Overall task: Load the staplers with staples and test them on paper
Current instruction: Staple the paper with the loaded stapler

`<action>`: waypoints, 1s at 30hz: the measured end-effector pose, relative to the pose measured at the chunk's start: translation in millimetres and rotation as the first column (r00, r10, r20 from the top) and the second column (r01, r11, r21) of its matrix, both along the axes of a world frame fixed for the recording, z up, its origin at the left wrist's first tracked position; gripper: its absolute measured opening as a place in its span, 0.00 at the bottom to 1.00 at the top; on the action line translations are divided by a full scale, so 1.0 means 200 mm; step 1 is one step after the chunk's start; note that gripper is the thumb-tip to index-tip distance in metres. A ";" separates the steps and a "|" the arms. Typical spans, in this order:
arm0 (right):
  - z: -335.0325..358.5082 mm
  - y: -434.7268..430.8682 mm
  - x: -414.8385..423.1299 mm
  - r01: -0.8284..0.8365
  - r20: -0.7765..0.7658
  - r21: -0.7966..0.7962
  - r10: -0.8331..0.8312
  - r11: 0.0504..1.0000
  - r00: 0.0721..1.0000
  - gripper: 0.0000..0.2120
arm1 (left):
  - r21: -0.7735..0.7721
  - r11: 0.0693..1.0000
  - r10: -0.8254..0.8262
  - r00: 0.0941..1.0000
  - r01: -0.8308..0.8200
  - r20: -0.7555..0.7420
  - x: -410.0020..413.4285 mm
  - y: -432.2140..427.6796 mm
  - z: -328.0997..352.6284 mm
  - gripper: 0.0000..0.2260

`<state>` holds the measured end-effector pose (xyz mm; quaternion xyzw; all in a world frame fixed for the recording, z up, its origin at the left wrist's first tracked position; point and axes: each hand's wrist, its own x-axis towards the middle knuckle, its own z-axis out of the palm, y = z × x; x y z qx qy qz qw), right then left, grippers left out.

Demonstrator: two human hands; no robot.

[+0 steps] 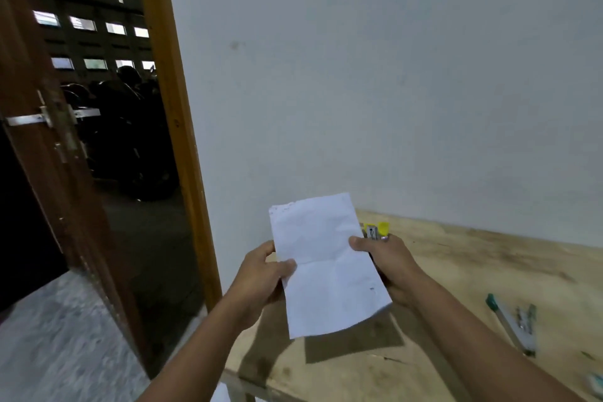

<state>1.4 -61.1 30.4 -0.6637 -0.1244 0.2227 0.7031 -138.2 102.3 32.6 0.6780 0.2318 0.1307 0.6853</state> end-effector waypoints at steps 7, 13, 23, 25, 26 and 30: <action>0.11 -0.26 0.00 -0.082 -0.203 0.210 0.125 0.974 0.971 0.05 | -0.152 0.986 -0.029 0.968 0.068 0.249 0.09 -0.12 0.10 0.11; 0.22 -0.45 -0.04 -0.156 -0.164 0.092 0.170 0.983 0.972 0.09 | -0.028 0.999 0.039 0.957 -0.032 0.288 0.14 -0.23 0.21 0.08; 0.22 -0.45 -0.01 0.185 -0.076 0.157 -0.174 0.970 0.982 0.11 | -0.656 0.672 -0.078 0.913 0.344 0.400 0.10 -0.35 0.17 0.39; 0.24 -0.44 -0.01 0.226 -0.054 0.172 -0.220 0.959 0.974 0.10 | -0.675 0.629 -0.078 0.895 0.386 0.440 0.08 -0.39 0.15 0.44; 0.25 -0.44 -0.02 0.243 -0.041 0.177 -0.240 0.954 0.970 0.10 | -0.672 0.633 -0.076 0.895 0.384 0.440 0.08 -0.41 0.14 0.44; 0.25 -0.40 -0.05 0.277 0.064 0.174 -0.292 0.945 0.954 0.08 | -0.494 0.821 -0.137 0.938 0.287 0.317 0.09 -0.48 0.17 0.20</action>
